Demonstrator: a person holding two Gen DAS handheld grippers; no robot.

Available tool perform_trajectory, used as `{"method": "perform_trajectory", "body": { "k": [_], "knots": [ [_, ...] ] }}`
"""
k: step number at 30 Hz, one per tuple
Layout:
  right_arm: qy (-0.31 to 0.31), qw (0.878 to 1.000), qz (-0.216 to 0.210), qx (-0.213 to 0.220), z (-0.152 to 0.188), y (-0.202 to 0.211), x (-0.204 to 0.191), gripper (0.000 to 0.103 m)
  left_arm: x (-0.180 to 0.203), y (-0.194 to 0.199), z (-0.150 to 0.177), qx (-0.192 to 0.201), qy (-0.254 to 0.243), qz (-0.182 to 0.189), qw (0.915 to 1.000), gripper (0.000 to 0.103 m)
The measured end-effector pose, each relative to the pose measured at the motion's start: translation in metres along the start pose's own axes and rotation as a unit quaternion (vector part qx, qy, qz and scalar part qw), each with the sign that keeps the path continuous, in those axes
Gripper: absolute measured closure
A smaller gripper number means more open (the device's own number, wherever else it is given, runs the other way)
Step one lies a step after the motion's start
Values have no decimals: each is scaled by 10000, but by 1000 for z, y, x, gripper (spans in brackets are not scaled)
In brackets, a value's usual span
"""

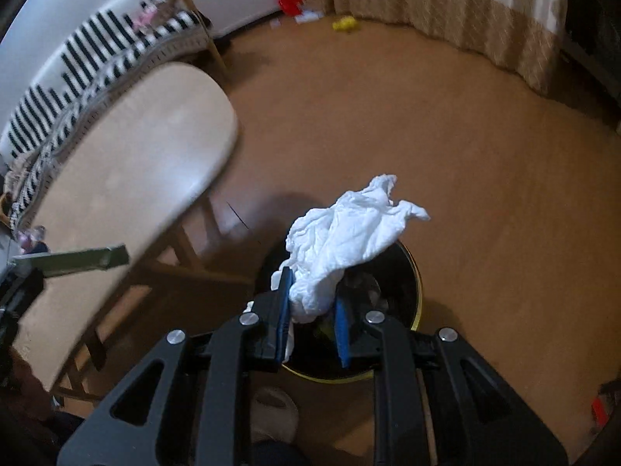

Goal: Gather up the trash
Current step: 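Carry the green pack and white tissue over the black bin with both tools, then open both tools over the bin to drop the pack and tissue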

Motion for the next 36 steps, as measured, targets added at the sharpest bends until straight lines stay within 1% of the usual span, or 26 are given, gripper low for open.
{"method": "perform_trajectory", "body": {
  "k": [4, 6, 7, 8, 12, 14, 20, 24, 26, 27, 28, 29, 30, 31, 36],
  "knots": [
    [42, 9989, 100, -452, 9, -26, 7, 83, 14, -20, -2, -107, -61, 104, 9999, 49],
    [51, 9985, 103, -531, 10, -31, 8, 83, 15, -28, -3, -148, -58, 138, 9998, 50],
    [56, 9983, 90, -568, 11, -33, 9, 83, 15, -31, -5, -166, -46, 153, 9997, 84],
    [63, 9983, 78, -579, 13, -33, 8, 83, 14, -37, -6, -294, 6, 221, 9993, 90],
    [119, 9978, 95, -650, 13, -38, 5, 83, 8, -46, -1, -364, 71, 131, 9992, 91],
    [151, 9975, 103, -686, 12, -40, 0, 83, 5, -52, -1, -425, 179, 193, 9988, 92],
    [190, 9973, 70, -703, 12, -43, -1, 83, 14, -55, -7, -388, 100, 221, 9990, 92],
    [167, 9972, 46, -731, 9, -43, 0, 82, 16, -59, -4, -463, 77, 222, 9986, 92],
    [152, 9973, 38, -719, 8, -43, 2, 77, 17, -60, -4, -480, 75, 227, 9986, 92],
    [140, 9974, 44, -703, 7, -43, 2, 72, 18, -60, -4, -486, 73, 225, 9985, 92],
    [123, 9976, 36, -683, 6, -42, 3, 59, 17, -58, -4, -485, 71, 223, 9986, 92],
    [96, 9978, 15, -653, 5, -41, 3, 51, 17, -59, -3, -489, 72, 230, 9985, 92],
    [78, 9981, 35, -612, 5, -40, 3, 37, 18, -58, -3, -495, 71, 236, 9985, 92],
    [70, 9984, 73, -549, 3, -37, 4, 34, 18, -59, -4, -502, 69, 235, 9984, 92],
    [66, 9986, 40, -530, 4, -36, 2, 34, 20, -61, -1, -547, 29, 220, 9983, 92]
  ]
}}
Point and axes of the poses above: each gripper's, at about its wrist camera, not at the fingertips, and y roughly against the way its jaws point, x to its right, z to its underside, the point moved 6 cm from there along -y, roughly the way its jaws point, and after that the axes turned 11 degrees about z, right-handed, at the moved point
